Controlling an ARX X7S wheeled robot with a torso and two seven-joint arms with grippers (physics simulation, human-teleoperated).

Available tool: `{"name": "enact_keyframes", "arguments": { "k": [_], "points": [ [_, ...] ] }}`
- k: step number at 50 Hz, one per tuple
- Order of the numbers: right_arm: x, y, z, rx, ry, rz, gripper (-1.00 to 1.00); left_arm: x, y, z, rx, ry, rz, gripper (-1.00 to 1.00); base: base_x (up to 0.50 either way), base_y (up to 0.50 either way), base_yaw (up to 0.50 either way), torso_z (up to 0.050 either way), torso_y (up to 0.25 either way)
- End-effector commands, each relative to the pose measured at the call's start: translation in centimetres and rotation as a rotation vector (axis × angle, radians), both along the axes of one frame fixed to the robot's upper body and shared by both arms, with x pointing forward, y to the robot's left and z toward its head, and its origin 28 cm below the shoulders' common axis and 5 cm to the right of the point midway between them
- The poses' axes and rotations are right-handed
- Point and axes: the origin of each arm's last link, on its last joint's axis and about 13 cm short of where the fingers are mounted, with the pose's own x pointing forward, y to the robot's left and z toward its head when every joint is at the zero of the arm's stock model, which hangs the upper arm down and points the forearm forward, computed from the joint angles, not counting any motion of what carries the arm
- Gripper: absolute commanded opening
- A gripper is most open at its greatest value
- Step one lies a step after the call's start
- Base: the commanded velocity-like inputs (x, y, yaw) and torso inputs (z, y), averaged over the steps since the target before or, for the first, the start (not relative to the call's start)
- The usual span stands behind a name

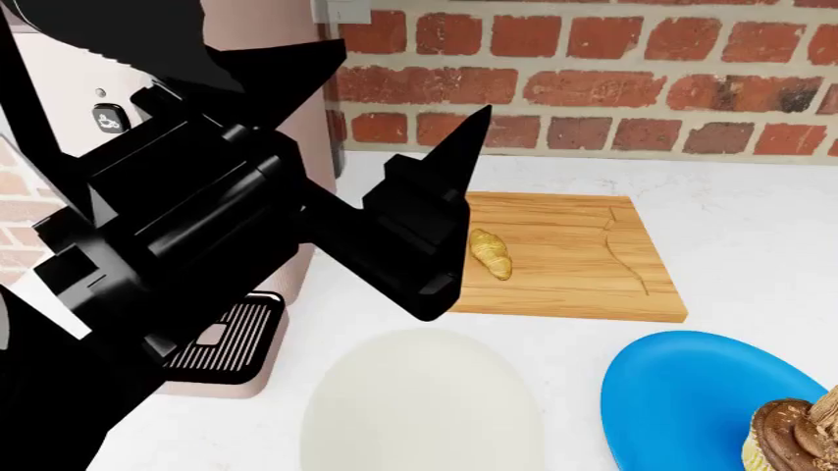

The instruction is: From the different types of pastries on the counter, select a croissant and place it on the cutting board. Then retrieve a jar of jam from the cabinet and place it alongside the croissant on the cutting board.

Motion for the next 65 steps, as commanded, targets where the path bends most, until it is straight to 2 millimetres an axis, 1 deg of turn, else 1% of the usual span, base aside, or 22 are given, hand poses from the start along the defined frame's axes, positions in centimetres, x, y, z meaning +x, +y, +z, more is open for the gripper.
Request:
{"name": "enact_keyframes", "arguments": {
  "k": [1,11,17,22,36,37,43,52,59,65],
  "points": [
    [1.2,0.2,0.2,-0.020,0.095,-0.016,1.00,0.0,0.0,0.1,0.000,0.001,-0.001,1.00,0.00,0.00,0.00,0.000,0.000],
    [2.6,-0.1,0.1,-0.019,0.139,-0.064,1.00,0.1,0.1,0.0,0.000,0.001,0.000,1.00,0.00,0.00,0.00,0.000,0.000],
    [3.8,-0.1,-1.0,0.004,0.203,-0.049,1.00,0.1,0.1,0.0,-0.001,-0.001,-0.001,1.00,0.00,0.00,0.00,0.000,-0.003],
    [4.2,0.0,-1.9,0.009,0.251,-0.003,1.00,0.0,0.1,0.0,-0.002,0.001,0.001,1.00,0.00,0.00,0.00,0.000,-0.007],
    [5.4,-0.6,-3.6,0.037,0.367,-0.018,1.00,0.1,0.0,0.0,-0.002,0.001,0.001,1.00,0.00,0.00,0.00,0.000,-0.006],
    [5.5,-0.6,-3.8,0.037,0.373,-0.017,-1.00,0.1,0.0,-0.1,-0.002,0.001,0.001,1.00,0.01,0.00,0.00,0.000,-0.012],
    [5.6,-0.6,-4.2,0.030,0.393,-0.005,-1.00,0.1,0.1,-0.1,-0.003,0.003,0.002,1.00,0.00,0.00,0.00,0.000,-0.008],
    [5.4,-0.7,-4.1,0.023,0.380,-0.001,-1.00,0.0,0.0,0.0,-0.004,0.001,0.002,1.00,0.00,0.00,0.00,0.000,-0.008],
    [4.2,-1.0,-3.1,0.027,0.271,-0.037,-1.00,0.0,0.0,0.0,-0.005,0.001,0.001,1.00,0.00,0.00,0.00,0.000,-0.006],
    [2.3,-1.4,-1.8,0.020,0.144,-0.075,-1.00,0.1,0.0,-0.1,-0.005,0.001,0.000,1.00,0.00,0.00,0.00,0.000,-0.002]
  ]
}}
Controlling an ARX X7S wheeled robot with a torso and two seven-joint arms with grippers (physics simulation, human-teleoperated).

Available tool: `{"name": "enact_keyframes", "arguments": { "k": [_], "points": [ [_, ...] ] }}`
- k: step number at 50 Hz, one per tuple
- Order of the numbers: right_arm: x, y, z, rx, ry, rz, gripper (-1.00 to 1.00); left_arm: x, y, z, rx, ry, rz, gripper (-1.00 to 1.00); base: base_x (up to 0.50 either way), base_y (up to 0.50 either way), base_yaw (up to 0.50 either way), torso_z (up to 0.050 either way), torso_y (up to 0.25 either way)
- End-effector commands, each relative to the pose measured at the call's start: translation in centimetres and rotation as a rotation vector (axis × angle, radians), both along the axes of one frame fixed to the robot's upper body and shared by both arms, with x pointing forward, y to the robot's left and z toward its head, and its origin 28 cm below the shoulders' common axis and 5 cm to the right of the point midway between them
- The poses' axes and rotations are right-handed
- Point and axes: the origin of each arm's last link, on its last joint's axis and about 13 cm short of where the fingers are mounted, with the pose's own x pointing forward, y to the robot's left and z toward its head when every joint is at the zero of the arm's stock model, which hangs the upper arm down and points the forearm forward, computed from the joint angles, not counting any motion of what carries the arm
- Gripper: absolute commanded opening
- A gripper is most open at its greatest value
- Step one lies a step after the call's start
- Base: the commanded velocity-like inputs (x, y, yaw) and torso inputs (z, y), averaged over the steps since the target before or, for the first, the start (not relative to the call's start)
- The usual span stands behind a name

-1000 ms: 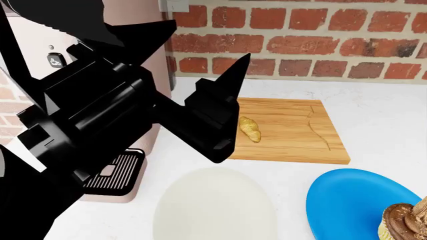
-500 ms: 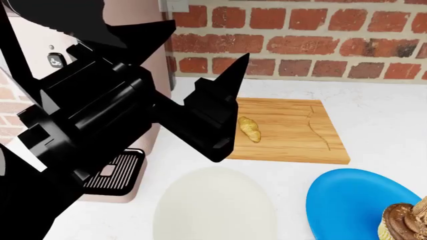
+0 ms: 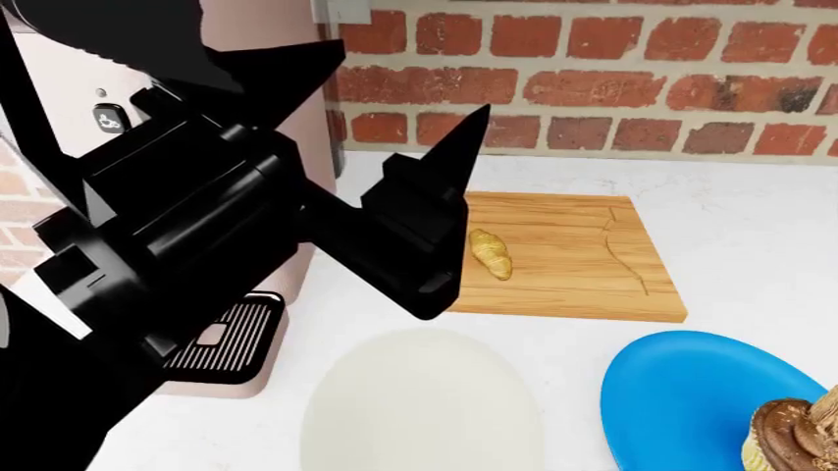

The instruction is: From the different types of pastries on the counter, select a croissant and place it on the cutting board. Then retrieve a jar of jam from the cabinet and place it alongside the croissant on the cutting board.

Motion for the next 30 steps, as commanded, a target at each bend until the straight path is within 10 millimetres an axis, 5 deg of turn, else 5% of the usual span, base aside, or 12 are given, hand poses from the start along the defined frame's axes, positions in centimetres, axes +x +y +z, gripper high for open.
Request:
{"name": "enact_keyframes", "arguments": {
  "k": [1,14,29,30],
  "points": [
    [0.4,-0.9,-1.8,-0.052,0.021,-0.118,-1.00,0.0,0.0,-0.1,0.000,0.000,-0.001,1.00,0.00,0.00,0.00,0.000,0.000],
    [-4.4,-1.9,-0.2,-0.005,-0.193,-0.125,-1.00,0.0,-0.1,0.0,-0.001,0.000,0.000,1.00,0.00,0.00,0.00,0.000,-0.001],
    [-8.5,-2.1,-1.1,-0.041,-0.376,0.002,-1.00,0.0,-0.1,0.0,-0.008,-0.003,0.003,1.00,0.00,0.00,0.00,0.000,0.000],
    [-10.0,-2.2,-1.4,-0.030,-0.401,0.089,-1.00,0.0,0.0,0.0,-0.009,-0.003,0.004,1.00,0.00,0.00,0.00,0.000,0.000]
  ]
}}
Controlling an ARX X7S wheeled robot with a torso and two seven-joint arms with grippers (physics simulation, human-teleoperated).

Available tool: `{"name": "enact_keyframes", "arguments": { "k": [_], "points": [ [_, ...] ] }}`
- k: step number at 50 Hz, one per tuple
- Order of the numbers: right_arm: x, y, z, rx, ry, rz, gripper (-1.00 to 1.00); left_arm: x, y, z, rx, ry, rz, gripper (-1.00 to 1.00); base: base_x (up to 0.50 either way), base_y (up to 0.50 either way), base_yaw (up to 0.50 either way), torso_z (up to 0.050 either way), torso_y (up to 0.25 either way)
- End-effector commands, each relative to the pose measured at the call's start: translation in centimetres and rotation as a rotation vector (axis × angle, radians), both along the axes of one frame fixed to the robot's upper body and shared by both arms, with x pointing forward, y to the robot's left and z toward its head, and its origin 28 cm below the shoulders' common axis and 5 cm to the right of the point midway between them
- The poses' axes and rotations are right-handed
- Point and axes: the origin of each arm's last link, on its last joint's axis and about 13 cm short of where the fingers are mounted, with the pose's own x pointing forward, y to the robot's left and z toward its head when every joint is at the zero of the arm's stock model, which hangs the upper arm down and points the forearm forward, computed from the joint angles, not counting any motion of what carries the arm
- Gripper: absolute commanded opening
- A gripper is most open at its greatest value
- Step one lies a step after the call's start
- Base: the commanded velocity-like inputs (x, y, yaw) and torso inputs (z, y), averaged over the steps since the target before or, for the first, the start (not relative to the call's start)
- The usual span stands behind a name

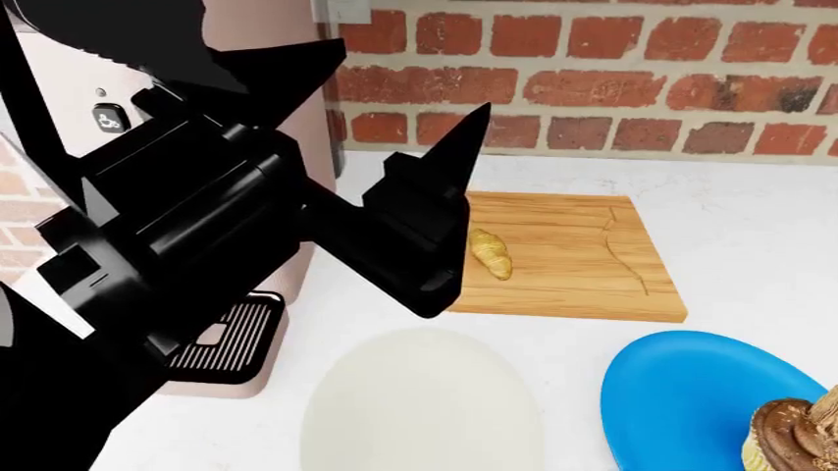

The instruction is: From the different types of pastries on the counter, select a croissant and place it on the cutting board. Then retrieve a jar of jam from the cabinet and place it alongside the croissant on the cutting board.

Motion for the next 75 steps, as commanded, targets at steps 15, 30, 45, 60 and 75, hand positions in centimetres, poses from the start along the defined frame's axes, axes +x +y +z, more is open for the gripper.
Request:
{"name": "enact_keyframes", "arguments": {
  "k": [15,30,45,60,75],
  "points": [
    [-7.9,-0.8,-2.5,-0.025,-0.209,0.414,-1.00,0.0,0.0,0.0,-0.006,-0.001,0.003,1.00,0.00,0.00,0.00,0.000,0.000],
    [-9.3,-0.6,-4.1,-0.109,-0.221,0.561,-1.00,0.1,0.0,0.0,-0.006,-0.001,0.008,1.00,0.00,0.00,0.00,0.000,0.000],
    [-8.2,-0.4,-5.7,-0.131,-0.133,0.556,-1.00,0.0,0.0,0.0,-0.006,-0.001,0.006,1.00,0.00,0.00,0.00,0.000,0.000],
    [-6.0,-0.4,-7.4,-0.132,-0.005,0.516,-1.00,0.0,0.0,0.1,-0.008,-0.002,0.004,1.00,0.00,0.00,0.00,0.000,0.000],
    [-3.1,-0.6,-9.6,-0.140,0.173,0.407,-1.00,0.0,0.0,0.0,-0.007,0.000,0.006,1.00,0.00,0.00,0.00,0.000,0.000]
  ]
}}
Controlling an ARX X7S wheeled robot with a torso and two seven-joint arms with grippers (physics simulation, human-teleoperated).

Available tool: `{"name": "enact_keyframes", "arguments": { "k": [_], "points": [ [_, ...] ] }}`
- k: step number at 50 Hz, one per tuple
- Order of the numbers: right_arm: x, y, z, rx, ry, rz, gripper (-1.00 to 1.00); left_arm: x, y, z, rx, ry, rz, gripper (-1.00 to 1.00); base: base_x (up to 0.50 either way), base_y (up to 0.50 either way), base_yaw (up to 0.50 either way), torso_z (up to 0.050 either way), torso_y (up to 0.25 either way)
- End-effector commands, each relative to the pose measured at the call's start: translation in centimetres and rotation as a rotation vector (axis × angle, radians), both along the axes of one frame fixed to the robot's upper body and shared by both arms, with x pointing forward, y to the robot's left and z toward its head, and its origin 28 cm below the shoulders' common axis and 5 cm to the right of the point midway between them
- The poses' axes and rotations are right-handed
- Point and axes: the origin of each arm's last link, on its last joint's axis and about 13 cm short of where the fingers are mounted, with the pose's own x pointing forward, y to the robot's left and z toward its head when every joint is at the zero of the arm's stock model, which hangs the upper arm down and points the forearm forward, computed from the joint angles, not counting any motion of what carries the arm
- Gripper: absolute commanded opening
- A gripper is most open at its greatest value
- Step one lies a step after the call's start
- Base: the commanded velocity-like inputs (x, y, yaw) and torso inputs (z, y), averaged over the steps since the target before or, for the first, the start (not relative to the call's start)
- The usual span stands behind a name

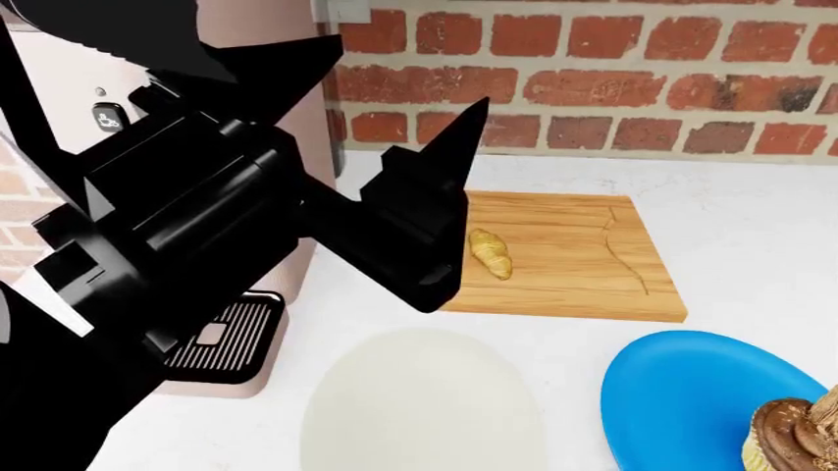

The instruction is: From the different types of pastries on the counter, select a croissant and place it on the cutting board. Then retrieve a jar of jam from the cabinet and place it alongside the croissant on the cutting board.

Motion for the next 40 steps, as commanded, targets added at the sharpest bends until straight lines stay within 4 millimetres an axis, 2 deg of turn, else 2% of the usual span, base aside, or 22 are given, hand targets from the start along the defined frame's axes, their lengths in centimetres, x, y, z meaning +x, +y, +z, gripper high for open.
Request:
{"name": "enact_keyframes", "arguments": {
  "k": [1,25,40],
  "points": [
    [2.2,-0.4,-1.7,-0.037,0.111,-0.111,-1.00,0.0,0.0,-0.1,0.001,0.001,0.001,1.00,0.00,0.00,0.00,0.000,0.000],
    [5.7,-2.0,-5.5,-0.064,0.274,-0.407,-1.00,0.1,0.0,-0.3,0.001,0.004,0.001,1.00,0.00,0.00,0.00,0.000,0.000],
    [8.2,-1.7,-8.0,-0.114,0.356,-0.510,-1.00,0.0,-0.1,-0.2,0.002,0.002,-0.003,1.00,0.00,0.00,0.00,0.000,0.000]
  ]
}}
